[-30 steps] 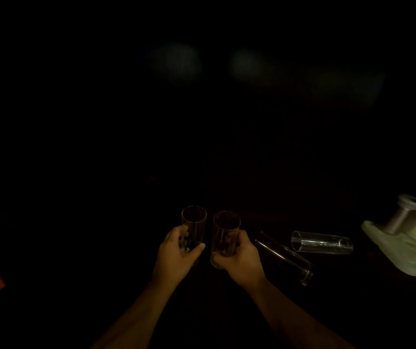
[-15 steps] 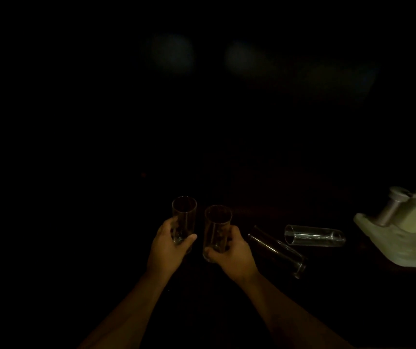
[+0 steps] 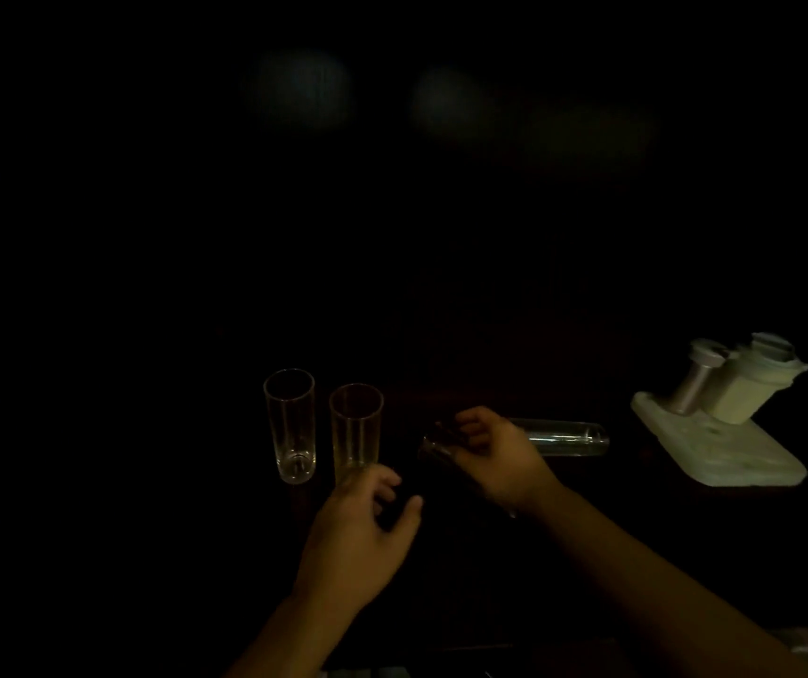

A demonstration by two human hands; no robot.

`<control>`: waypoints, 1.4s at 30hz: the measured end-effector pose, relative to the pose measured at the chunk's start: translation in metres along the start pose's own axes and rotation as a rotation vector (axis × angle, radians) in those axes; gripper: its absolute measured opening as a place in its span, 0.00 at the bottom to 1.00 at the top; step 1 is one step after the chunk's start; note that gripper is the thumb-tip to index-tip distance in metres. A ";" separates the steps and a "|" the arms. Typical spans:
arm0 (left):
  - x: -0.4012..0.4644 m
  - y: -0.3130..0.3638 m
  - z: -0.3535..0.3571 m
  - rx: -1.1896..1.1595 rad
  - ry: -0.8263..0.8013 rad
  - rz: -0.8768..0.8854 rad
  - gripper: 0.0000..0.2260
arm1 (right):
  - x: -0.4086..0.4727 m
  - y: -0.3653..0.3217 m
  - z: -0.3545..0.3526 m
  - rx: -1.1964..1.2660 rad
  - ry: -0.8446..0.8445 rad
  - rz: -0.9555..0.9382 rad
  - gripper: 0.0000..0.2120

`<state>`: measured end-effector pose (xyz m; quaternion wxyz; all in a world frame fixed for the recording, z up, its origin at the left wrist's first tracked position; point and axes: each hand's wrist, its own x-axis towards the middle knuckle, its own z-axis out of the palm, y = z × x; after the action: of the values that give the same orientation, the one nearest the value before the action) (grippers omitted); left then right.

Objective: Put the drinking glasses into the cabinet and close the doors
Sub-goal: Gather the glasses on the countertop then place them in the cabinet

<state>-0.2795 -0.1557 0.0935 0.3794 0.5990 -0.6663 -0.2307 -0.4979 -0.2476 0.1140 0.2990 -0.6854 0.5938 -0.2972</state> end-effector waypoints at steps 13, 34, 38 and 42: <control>0.078 0.073 0.106 -0.160 -0.181 -0.723 0.51 | 0.012 0.066 -0.093 -0.818 -0.024 -0.003 0.35; 0.063 0.062 0.106 -0.622 -0.192 -0.592 0.16 | 0.020 0.084 -0.084 -0.833 -0.086 0.070 0.28; 0.036 0.054 0.076 -0.538 -0.184 -0.431 0.29 | 0.007 0.066 -0.072 -0.626 -0.023 0.060 0.29; 0.014 0.036 0.040 -0.375 -0.148 -0.261 0.33 | -0.005 0.047 -0.052 -0.404 0.005 0.029 0.30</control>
<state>-0.3333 -0.1685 0.1002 0.4011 0.5806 -0.5549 -0.4406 -0.5685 -0.2513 0.1112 0.1581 -0.7220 0.6520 -0.1691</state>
